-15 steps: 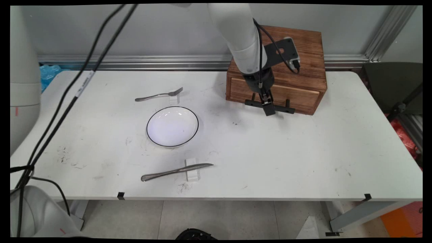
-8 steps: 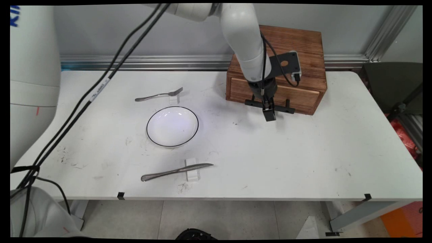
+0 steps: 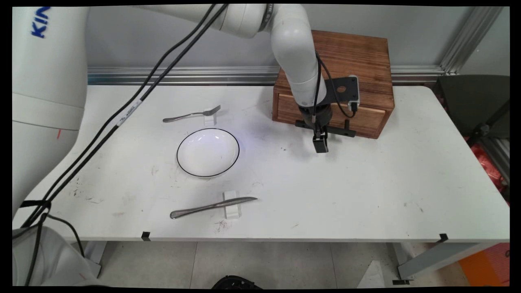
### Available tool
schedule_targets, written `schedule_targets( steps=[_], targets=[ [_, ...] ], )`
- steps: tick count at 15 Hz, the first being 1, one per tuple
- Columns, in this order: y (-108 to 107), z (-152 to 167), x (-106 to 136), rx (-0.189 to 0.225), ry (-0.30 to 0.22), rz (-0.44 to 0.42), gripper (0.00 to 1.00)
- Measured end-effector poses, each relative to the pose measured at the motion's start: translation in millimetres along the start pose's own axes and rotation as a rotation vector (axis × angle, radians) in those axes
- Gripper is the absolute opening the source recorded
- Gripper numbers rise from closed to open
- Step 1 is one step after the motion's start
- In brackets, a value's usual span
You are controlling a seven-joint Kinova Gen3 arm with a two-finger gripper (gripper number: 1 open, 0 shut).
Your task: Open the drawer
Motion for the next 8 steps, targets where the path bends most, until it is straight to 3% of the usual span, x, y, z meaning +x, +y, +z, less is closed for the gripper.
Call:
schedule_targets(
  steps=[8],
  targets=[
    [8.4, 7.0, -4.0, -0.021, -0.022, 0.076, 1.00]
  ],
)
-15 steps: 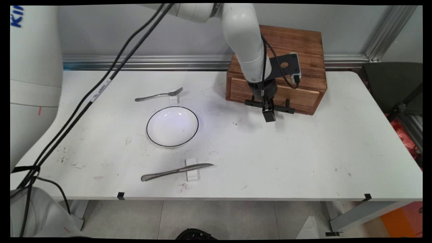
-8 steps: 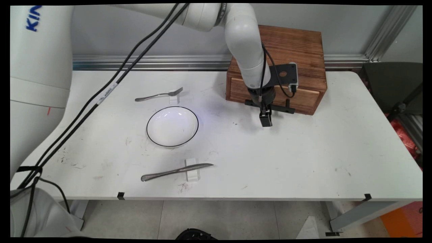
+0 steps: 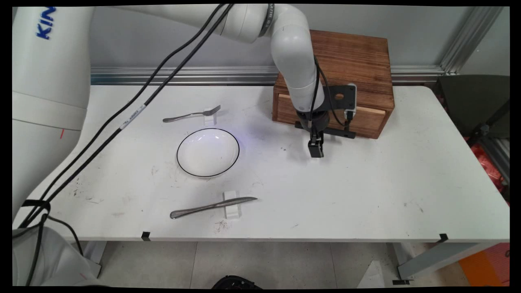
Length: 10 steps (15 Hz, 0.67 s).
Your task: Open the drawer
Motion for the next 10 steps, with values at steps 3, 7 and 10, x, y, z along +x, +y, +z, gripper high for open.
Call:
schedule_targets(
  steps=[3, 7, 10],
  targets=[
    [10.5, -3.1, 0.6, -0.016, -0.005, 0.019, 1.00],
    [29.4, -9.2, 1.8, -0.043, -0.013, 0.034, 1.00],
    [47.2, -14.7, 2.2, -0.066, -0.023, 0.041, 1.00]
  ],
)
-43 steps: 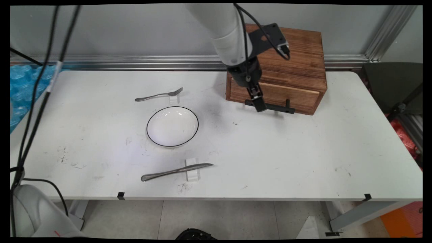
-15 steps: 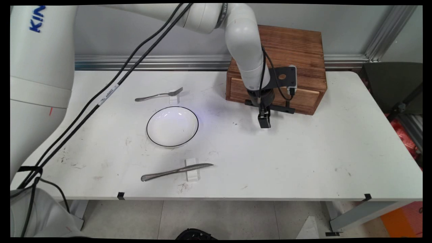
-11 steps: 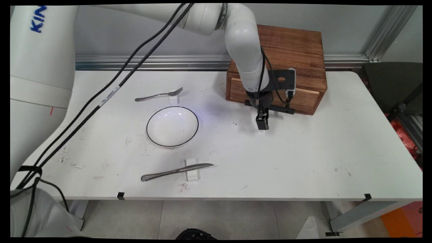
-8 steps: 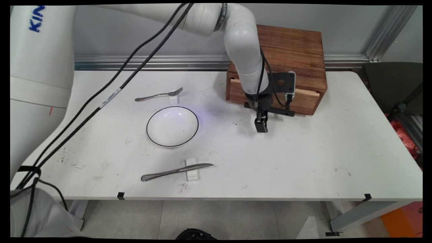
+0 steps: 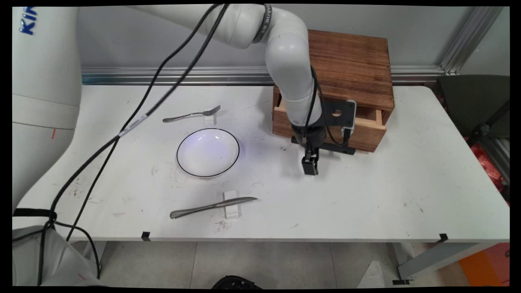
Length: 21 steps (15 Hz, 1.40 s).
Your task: Open the drawer
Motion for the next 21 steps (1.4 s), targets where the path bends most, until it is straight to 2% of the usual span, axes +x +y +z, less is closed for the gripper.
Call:
schedule_targets(
  steps=[11, 21],
  targets=[
    [53.5, -5.7, 7.2, -0.035, -0.025, -0.006, 1.00],
    [112.4, -16.4, 16.9, -0.079, -0.031, 0.024, 1.00]
  ],
)
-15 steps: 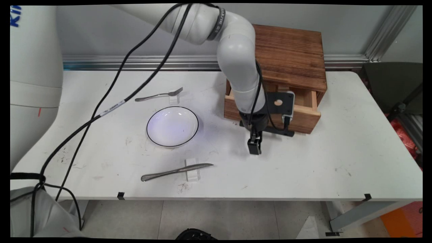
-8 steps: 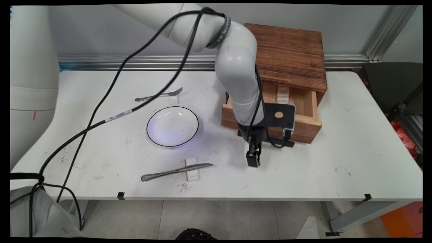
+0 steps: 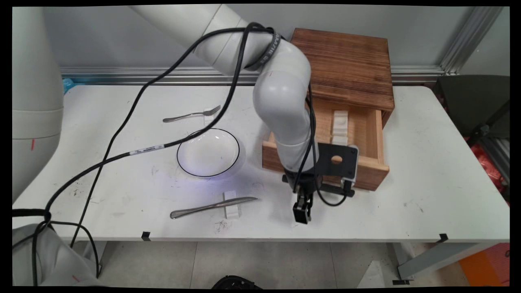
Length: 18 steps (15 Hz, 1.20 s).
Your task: Open the drawer
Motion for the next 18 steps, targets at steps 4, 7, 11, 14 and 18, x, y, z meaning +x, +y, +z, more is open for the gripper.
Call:
schedule_targets(
  steps=[4, 7, 11, 14, 18],
  targets=[
    [22.0, -6.2, 2.4, -0.017, 0.000, 0.013, 1.00],
    [35.8, -10.7, 3.3, -0.027, -0.001, 0.019, 1.00],
    [46.9, -14.4, 4.0, -0.032, -0.001, 0.020, 1.00],
    [52.6, -16.5, 4.4, -0.031, 0.000, 0.018, 1.00],
    [57.8, -19.3, 5.1, -0.029, 0.004, 0.017, 1.00]
  ],
)
